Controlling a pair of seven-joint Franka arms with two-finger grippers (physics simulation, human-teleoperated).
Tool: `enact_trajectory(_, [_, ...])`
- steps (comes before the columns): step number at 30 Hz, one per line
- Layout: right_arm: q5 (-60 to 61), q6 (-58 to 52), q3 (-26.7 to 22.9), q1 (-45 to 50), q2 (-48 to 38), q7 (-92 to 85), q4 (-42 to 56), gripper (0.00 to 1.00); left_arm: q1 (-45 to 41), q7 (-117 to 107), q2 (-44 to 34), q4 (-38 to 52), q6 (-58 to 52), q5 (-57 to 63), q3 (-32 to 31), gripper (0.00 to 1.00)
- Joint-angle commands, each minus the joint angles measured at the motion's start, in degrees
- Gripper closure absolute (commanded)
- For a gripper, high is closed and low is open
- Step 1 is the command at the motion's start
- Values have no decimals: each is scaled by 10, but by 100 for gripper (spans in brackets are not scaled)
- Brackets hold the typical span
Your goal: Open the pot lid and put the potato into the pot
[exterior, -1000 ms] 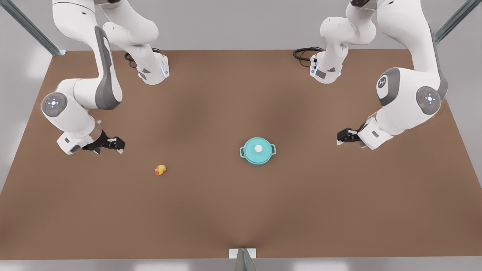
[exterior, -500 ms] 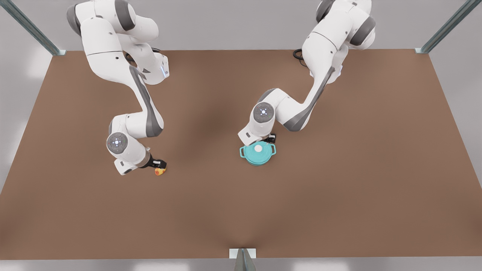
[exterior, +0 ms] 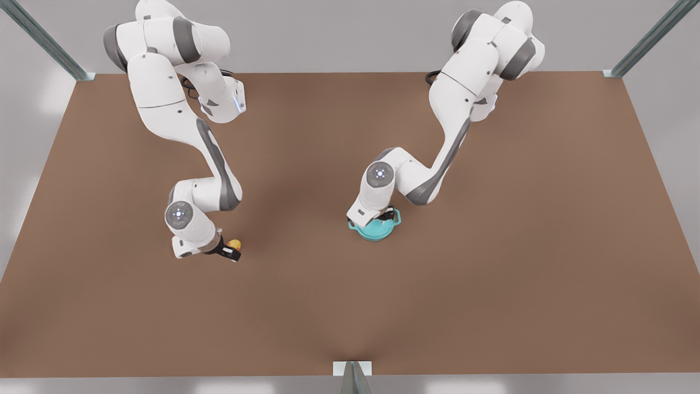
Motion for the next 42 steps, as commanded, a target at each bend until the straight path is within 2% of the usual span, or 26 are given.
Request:
enact_trajectory(1, [2,35,-7,11,6,85,-2,0,-5,-145,-9,-18,41,2,0,0])
enact_trajectory(15, [2,86,-20,27,17,94,-48,0,-6,-149,-34,-75,36,25,2,0])
enact_trajectory(16, [2,86,-20,27,17,94,-49,0,-6,-153,-33,-75,36,25,1,11])
enact_trajectory(18, [2,86,-20,29,17,100,-50,0,-5,-154,-32,-75,36,24,2,39])
enact_trajectory(20, [2,86,-20,35,19,100,-52,0,-5,-157,-28,-71,37,24,1,54])
enact_trajectory(25, [2,87,-24,35,21,100,-53,5,-3,-153,-36,-52,9,25,3,60])
enact_trajectory(26, [1,92,-25,35,20,99,-59,5,5,-123,-35,3,-76,25,4,60])
enact_trajectory(27, [1,93,-27,35,19,99,-62,9,29,-91,-35,33,-108,24,4,60])
enact_trajectory(29, [0,93,-29,35,19,98,-64,19,105,-6,-29,40,-108,24,6,60])
enact_trajectory(30, [0,94,-29,35,19,98,-66,19,159,51,-18,53,-108,24,5,60])
enact_trajectory(33, [1,93,-29,36,19,100,-66,19,246,162,85,151,-99,24,12,60])
enact_trajectory(35, [2,93,-29,38,18,100,-69,19,253,167,110,155,-82,20,11,59])
enact_trajectory(36, [2,93,-29,38,17,102,-69,23,253,169,113,155,-82,20,10,58])
enact_trajectory(37, [2,93,-29,38,17,103,-70,25,252,173,113,154,-82,24,10,0])
enact_trajectory(39, [2,93,-29,41,16,106,-70,27,258,214,104,155,-94,24,12,0])
enact_trajectory(41, [2,93,-30,47,15,114,-70,29,280,298,61,179,-221,19,12,0])
enact_trajectory(42, [2,93,-29,47,15,117,-71,30,316,461,-21,188,-346,-21,6,0])
